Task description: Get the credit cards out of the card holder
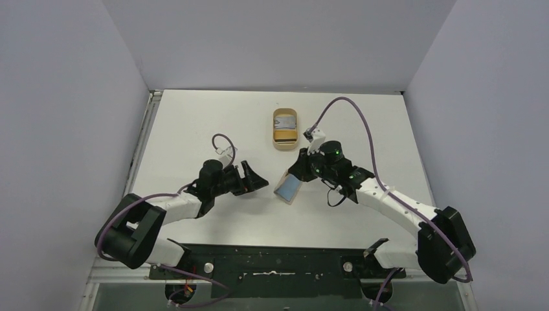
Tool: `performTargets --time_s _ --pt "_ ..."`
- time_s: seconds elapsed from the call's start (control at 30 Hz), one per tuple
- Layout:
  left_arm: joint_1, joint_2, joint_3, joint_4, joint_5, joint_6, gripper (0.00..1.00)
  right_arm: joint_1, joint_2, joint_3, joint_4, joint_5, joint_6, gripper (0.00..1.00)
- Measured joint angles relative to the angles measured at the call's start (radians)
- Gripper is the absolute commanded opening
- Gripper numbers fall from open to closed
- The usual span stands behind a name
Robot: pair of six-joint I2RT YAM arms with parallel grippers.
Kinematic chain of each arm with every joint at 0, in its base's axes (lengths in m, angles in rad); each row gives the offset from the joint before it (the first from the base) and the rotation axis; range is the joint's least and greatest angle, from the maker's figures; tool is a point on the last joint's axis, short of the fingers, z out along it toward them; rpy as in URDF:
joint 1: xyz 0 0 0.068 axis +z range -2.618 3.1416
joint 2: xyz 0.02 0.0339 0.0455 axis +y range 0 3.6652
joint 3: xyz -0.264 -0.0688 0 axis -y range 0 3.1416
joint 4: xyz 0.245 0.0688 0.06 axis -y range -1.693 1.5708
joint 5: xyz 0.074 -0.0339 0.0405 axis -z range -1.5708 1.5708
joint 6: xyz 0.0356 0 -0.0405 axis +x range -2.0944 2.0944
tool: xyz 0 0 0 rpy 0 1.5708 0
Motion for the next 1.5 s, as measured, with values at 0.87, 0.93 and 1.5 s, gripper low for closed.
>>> performTargets --time_s 0.87,0.93,1.5 --pt "-0.164 0.002 0.021 0.281 -0.130 0.197 0.84 0.002 -0.064 0.364 -0.466 0.343 0.271 0.00" --pt "-0.164 0.061 0.015 0.380 -0.135 0.201 0.83 0.002 -0.065 0.364 -0.463 0.343 0.304 0.00" --pt "-0.241 0.253 0.033 0.737 -0.229 0.334 0.82 -0.032 -0.071 0.502 -0.422 0.238 0.444 0.00"
